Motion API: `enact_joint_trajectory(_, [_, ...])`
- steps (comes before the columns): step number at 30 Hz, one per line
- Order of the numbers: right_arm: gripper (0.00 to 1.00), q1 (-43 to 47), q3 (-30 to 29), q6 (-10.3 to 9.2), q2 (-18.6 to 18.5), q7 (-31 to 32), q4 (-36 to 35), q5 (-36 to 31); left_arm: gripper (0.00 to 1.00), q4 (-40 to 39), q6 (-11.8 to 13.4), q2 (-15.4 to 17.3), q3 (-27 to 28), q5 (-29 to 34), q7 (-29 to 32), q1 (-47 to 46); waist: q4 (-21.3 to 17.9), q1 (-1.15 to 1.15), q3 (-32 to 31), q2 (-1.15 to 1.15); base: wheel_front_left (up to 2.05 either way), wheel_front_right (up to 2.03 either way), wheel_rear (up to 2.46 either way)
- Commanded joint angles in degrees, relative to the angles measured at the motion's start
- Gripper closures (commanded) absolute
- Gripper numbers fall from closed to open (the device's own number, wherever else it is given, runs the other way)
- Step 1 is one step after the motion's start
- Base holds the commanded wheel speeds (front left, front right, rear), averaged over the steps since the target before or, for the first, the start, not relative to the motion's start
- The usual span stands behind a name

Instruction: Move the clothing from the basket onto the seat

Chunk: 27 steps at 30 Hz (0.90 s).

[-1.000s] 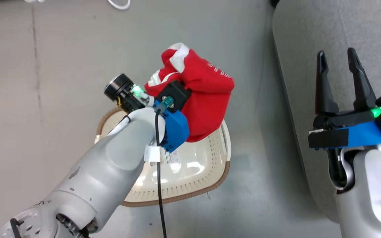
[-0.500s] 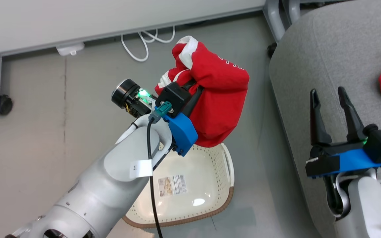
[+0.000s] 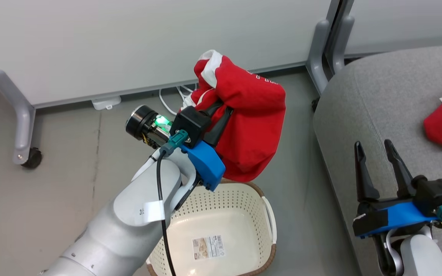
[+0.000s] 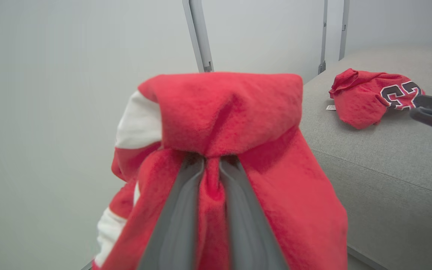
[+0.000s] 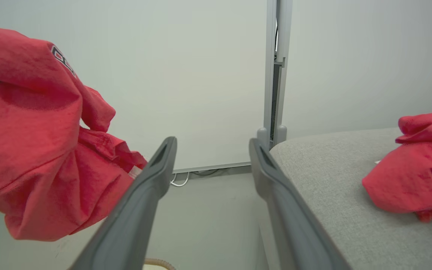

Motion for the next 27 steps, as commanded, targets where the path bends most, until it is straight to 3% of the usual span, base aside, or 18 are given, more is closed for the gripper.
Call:
enact_joint_trajectory(1, [0.00,1.08,0.02,0.01,-0.02,0.02,0.21,0.30,1.00,-0.26,0.00,0.22,0.44,0.22,-0.28,1.04,0.56,0.01,-1.44,0.00,0.00,0.00,0.00])
enact_joint_trajectory(17, [0.00,3.45,1.88,0.01,-0.01,0.02,0.72,1.56,1.00,-1.65,-0.65,0.19,1.12,0.88,-0.29,3.60,1.81,0.01,-4.38,0.00,0.00,0.00,0.00])
enact_joint_trajectory(27, [0.00,1.91,8.73,0.01,-0.04,0.02,1.71,3.75,1.00,-2.62,-0.85,-0.17,1.27,1.59,-0.29,3.12,2.43,0.01,-3.89,0.00,0.00,0.00,0.00])
